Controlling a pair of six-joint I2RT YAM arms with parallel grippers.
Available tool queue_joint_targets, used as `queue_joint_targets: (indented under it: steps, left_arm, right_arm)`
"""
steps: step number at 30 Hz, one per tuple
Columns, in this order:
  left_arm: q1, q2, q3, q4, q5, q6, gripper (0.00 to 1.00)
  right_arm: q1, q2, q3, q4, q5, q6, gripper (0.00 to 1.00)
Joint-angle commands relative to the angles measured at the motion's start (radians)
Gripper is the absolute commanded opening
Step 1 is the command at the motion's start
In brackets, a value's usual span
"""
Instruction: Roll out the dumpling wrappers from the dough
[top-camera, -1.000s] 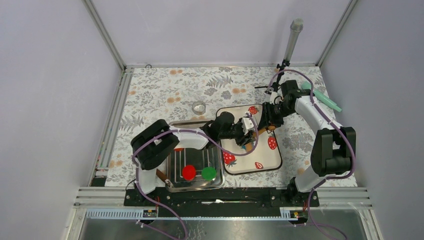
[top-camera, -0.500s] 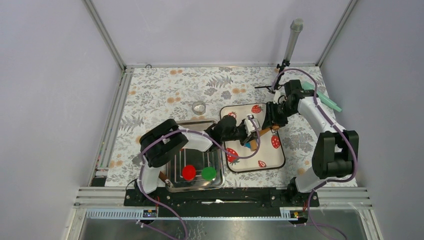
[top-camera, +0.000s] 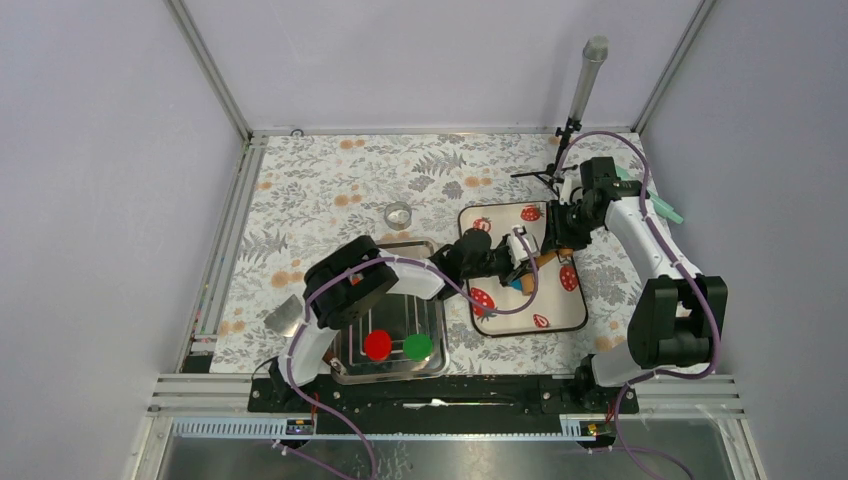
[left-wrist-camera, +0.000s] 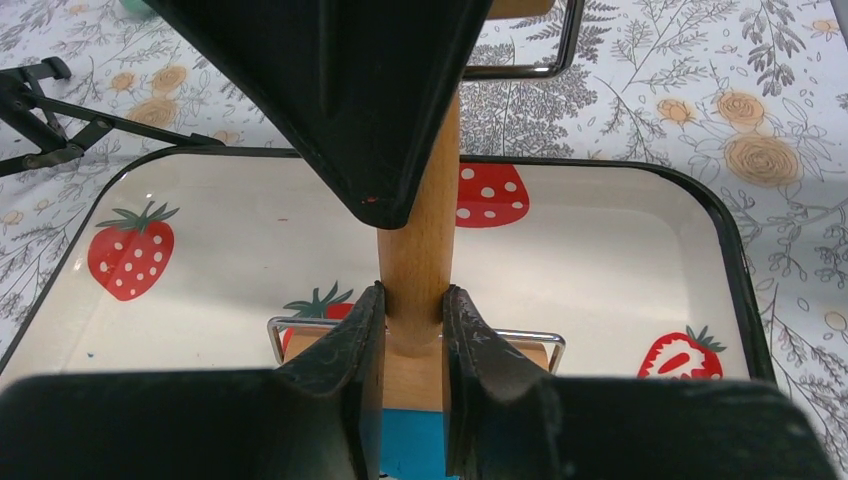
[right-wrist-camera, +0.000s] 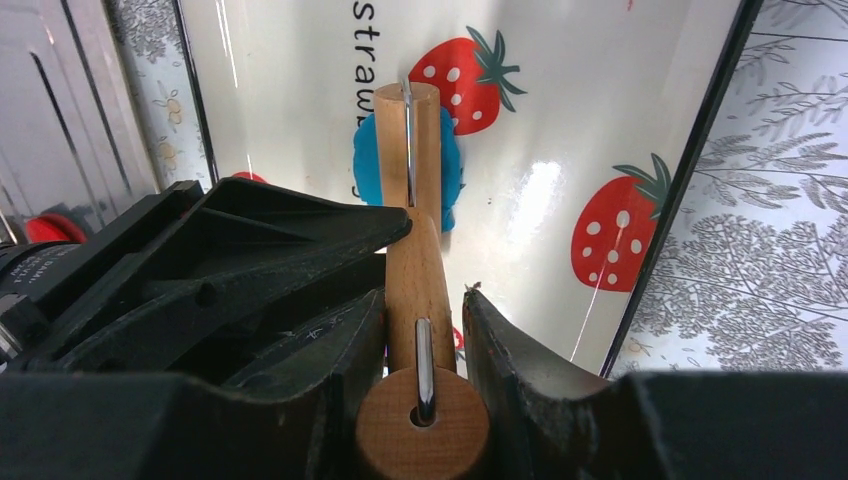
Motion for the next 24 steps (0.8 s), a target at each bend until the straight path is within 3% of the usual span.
queue_joint_targets:
  steps: [1, 19, 21, 24]
  left_arm:
    - [-0.068, 0.088, 0.085, -0.038, 0.046, -0.037, 0.00]
    - [-0.129, 0.229, 0.348, -0.092, 0.033, -0.117, 0.01]
    - [-0.126, 0.191, 0.321, -0.101, 0.003, -0.127, 0.18]
    - [-0.107, 0.050, 0.166, -0.048, -0.044, -0.137, 0.43]
  right_arm:
    - [0.006, 0.046, -0.045, -0.037, 0.089, -0.031, 0.00]
    - [-0.096, 0.045, -0.042, -0.116, 0.217, -0.106, 0.00]
    - [-0.101, 0.050, -0.038, -0.118, 0.222, -0.113, 0.00]
    - [-0.106, 0.063, -0.032, -0.119, 0.221, -0.128, 0.00]
